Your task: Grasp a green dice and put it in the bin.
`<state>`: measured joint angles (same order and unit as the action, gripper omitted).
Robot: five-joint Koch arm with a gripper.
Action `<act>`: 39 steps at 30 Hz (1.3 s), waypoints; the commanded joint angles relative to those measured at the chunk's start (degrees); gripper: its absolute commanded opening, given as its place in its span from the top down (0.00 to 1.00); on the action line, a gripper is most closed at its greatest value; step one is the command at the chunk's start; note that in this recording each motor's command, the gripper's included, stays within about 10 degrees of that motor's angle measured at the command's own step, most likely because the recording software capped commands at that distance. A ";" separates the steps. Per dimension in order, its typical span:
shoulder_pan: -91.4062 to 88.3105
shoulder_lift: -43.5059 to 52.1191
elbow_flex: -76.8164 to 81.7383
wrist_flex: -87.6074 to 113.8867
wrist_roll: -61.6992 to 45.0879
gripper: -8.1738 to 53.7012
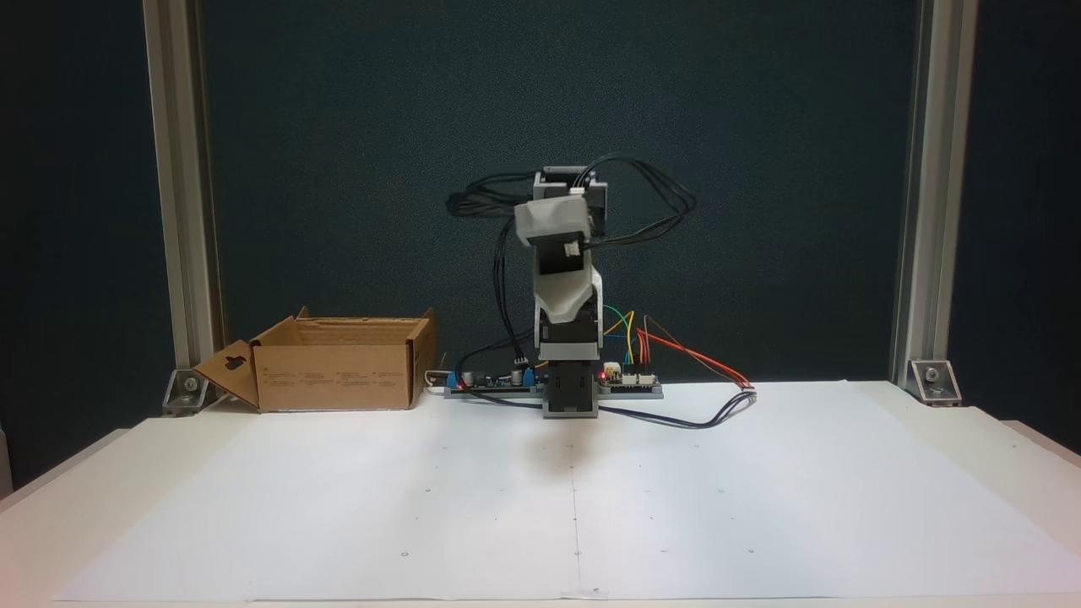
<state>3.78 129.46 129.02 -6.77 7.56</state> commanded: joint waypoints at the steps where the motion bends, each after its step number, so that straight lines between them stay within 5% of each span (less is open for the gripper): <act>1: 0.97 6.50 -1.41 -6.77 1.49 0.14; 39: 2.02 6.42 48.78 -79.63 0.26 0.16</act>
<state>5.62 129.55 175.87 -82.88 7.56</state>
